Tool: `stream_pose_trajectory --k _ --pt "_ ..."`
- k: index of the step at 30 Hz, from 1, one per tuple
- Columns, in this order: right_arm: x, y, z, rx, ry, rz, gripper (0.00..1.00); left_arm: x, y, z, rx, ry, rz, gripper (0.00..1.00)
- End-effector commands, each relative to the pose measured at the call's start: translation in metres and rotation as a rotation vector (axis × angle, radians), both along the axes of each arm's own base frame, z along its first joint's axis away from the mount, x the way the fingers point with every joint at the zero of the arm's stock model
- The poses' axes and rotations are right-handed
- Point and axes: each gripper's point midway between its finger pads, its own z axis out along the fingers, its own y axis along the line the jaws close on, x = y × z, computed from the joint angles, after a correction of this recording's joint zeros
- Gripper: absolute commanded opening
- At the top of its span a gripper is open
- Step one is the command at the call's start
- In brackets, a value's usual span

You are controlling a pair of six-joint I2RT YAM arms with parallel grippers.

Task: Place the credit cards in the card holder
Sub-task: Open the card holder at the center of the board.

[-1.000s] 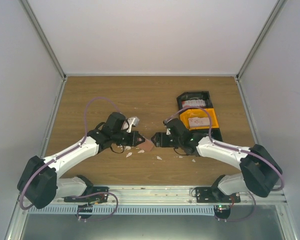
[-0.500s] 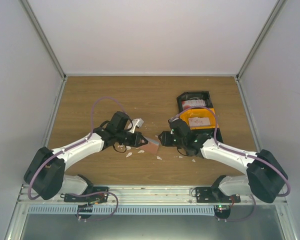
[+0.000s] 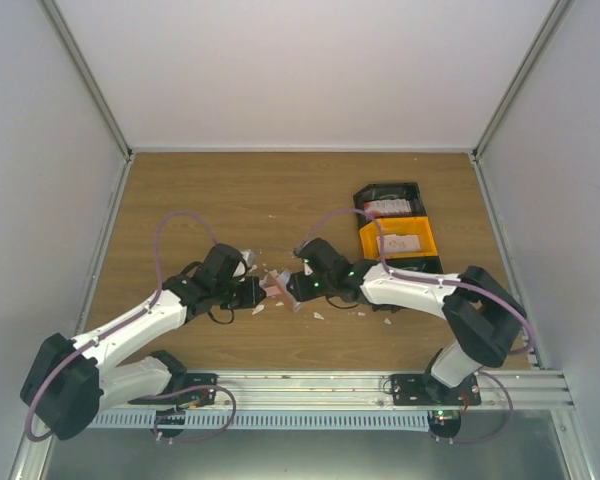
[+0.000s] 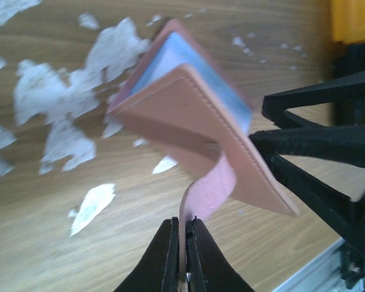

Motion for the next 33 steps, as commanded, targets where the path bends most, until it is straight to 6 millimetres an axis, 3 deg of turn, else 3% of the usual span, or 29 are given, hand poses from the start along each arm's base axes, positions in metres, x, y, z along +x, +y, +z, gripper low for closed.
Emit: stream_pose_trajectory --k 1,4,9,12,15,20,24,29,33 --pt "-0.012 0.027 -0.009 -0.066 -0.031 0.129 0.46 -0.006 0.031 -0.014 0.072 0.053 0.172 0.09" --pt "-0.018 0.040 -0.020 -0.125 -0.037 0.173 0.50 -0.009 0.038 -0.009 0.074 0.042 0.205 0.20" --pt "-0.023 0.050 -0.035 -0.238 -0.071 0.205 0.54 0.000 0.044 0.023 0.052 -0.048 0.250 0.38" --pt "-0.025 0.048 -0.045 -0.290 -0.077 0.204 0.58 0.005 0.044 0.035 0.024 -0.087 0.262 0.41" --pt "-0.024 0.038 -0.053 -0.343 -0.075 0.157 0.59 0.006 0.033 0.037 -0.049 -0.097 0.238 0.38" --pt "-0.026 0.035 -0.052 -0.316 -0.064 0.121 0.55 0.001 0.010 0.021 -0.175 -0.062 0.161 0.21" --pt "-0.026 0.041 -0.035 -0.238 -0.082 0.102 0.55 -0.002 0.002 0.000 -0.214 -0.024 0.128 0.18" --pt "-0.019 0.034 -0.014 -0.164 -0.104 0.023 0.59 -0.008 0.005 -0.033 -0.161 0.040 0.117 0.17" --pt "-0.014 0.020 -0.018 -0.162 -0.066 -0.036 0.64 -0.011 0.012 -0.053 -0.105 0.075 0.126 0.16"
